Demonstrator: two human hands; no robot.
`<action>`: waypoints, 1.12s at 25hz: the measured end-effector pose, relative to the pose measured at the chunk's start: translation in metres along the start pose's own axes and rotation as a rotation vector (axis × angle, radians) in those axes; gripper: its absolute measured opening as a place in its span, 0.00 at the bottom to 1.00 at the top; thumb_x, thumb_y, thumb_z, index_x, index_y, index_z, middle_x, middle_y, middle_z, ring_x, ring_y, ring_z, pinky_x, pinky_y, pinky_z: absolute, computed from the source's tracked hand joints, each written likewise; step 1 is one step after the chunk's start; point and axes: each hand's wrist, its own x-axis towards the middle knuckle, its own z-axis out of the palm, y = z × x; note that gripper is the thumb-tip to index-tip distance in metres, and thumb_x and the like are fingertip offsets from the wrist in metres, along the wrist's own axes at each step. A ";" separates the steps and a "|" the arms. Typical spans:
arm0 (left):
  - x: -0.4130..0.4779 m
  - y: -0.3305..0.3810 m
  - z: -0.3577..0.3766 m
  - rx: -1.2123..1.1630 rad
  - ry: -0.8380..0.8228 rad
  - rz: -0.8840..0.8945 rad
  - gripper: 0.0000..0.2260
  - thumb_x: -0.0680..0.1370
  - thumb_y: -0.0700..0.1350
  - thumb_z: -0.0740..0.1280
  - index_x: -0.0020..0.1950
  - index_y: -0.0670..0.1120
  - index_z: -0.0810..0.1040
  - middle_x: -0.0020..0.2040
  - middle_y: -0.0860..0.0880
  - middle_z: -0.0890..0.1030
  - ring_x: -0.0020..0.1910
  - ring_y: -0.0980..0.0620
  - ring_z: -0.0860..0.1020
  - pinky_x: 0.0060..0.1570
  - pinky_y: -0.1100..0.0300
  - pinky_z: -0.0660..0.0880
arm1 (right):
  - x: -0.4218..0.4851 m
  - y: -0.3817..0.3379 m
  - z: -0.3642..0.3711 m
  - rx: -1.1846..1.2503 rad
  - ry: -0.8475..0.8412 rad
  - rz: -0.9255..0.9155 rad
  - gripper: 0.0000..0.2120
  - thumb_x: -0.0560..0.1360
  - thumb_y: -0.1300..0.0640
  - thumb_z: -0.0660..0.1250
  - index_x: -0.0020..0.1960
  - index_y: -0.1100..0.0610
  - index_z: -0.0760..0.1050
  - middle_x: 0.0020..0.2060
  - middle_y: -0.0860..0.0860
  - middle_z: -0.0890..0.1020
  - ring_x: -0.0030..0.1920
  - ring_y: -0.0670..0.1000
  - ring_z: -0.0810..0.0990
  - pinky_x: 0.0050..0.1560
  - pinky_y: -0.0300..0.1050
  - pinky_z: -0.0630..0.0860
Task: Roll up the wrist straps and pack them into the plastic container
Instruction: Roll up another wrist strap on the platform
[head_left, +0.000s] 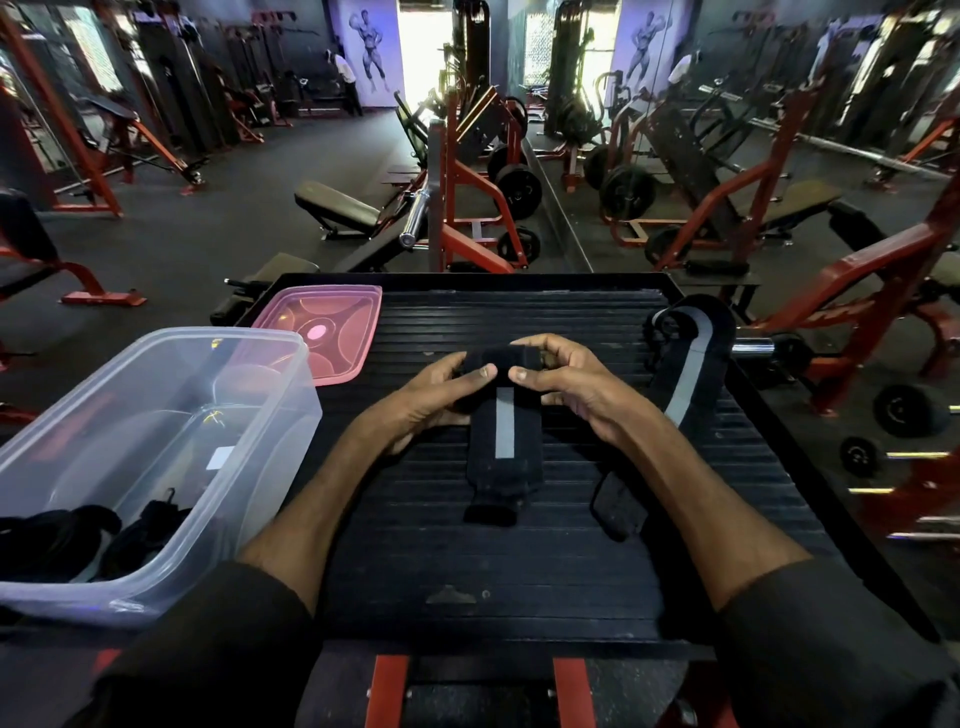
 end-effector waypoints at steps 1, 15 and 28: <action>0.000 -0.001 0.001 0.022 0.000 -0.002 0.16 0.79 0.52 0.69 0.66 0.54 0.76 0.61 0.56 0.82 0.61 0.57 0.80 0.52 0.58 0.80 | 0.000 0.001 0.001 -0.005 0.000 -0.017 0.22 0.67 0.53 0.79 0.60 0.49 0.80 0.53 0.48 0.85 0.56 0.51 0.81 0.59 0.56 0.74; 0.004 -0.001 0.005 0.172 0.163 0.348 0.23 0.68 0.34 0.79 0.61 0.45 0.79 0.56 0.50 0.83 0.56 0.58 0.81 0.57 0.65 0.75 | 0.000 -0.012 0.003 -0.026 -0.134 0.202 0.25 0.78 0.38 0.66 0.68 0.52 0.76 0.59 0.48 0.85 0.61 0.53 0.82 0.62 0.55 0.74; 0.005 -0.011 -0.001 0.111 0.035 0.063 0.19 0.73 0.41 0.77 0.62 0.42 0.78 0.56 0.42 0.82 0.55 0.50 0.81 0.58 0.50 0.80 | -0.001 -0.005 0.005 -0.005 -0.051 -0.071 0.26 0.65 0.80 0.71 0.54 0.56 0.81 0.59 0.60 0.83 0.56 0.52 0.82 0.55 0.51 0.82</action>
